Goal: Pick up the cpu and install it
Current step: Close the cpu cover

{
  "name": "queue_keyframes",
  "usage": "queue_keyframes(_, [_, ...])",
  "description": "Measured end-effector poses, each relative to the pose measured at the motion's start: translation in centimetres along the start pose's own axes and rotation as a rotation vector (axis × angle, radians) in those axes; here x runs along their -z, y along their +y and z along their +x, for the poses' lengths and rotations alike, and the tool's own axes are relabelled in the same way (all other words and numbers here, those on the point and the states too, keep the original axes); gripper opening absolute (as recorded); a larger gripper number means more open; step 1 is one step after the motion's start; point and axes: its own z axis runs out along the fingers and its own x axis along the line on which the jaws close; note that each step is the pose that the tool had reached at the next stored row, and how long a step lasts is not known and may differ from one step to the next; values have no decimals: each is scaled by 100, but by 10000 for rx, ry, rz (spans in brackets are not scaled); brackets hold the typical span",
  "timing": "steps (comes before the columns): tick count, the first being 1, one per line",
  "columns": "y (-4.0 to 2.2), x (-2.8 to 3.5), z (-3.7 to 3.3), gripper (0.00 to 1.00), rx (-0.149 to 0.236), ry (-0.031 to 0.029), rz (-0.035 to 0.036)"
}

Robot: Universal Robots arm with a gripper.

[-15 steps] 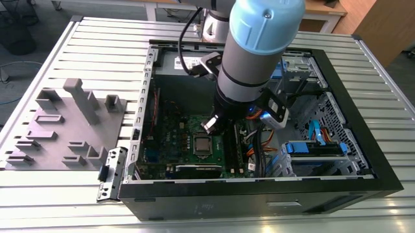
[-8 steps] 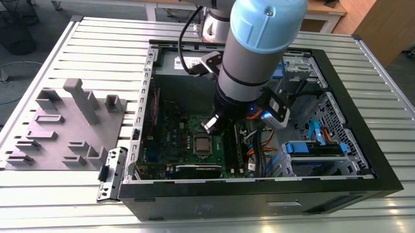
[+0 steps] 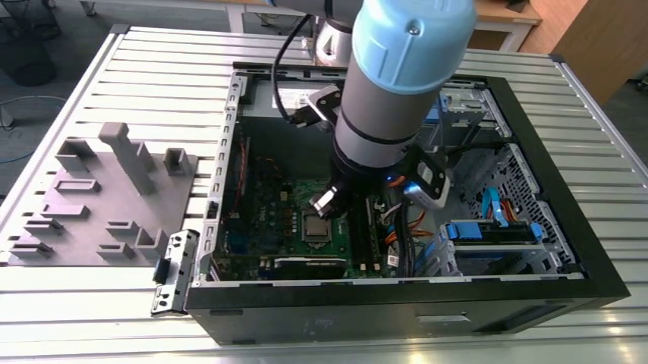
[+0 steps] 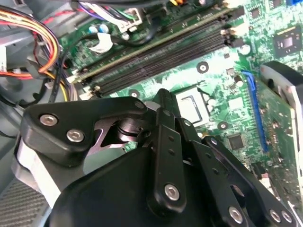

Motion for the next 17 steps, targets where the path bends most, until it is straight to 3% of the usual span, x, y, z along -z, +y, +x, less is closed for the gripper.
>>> queue_keyframes(10, [101,-1,202,11,12,-97,41])
queue_keyframes(17, [130,-28,251,11,14,-101,44])
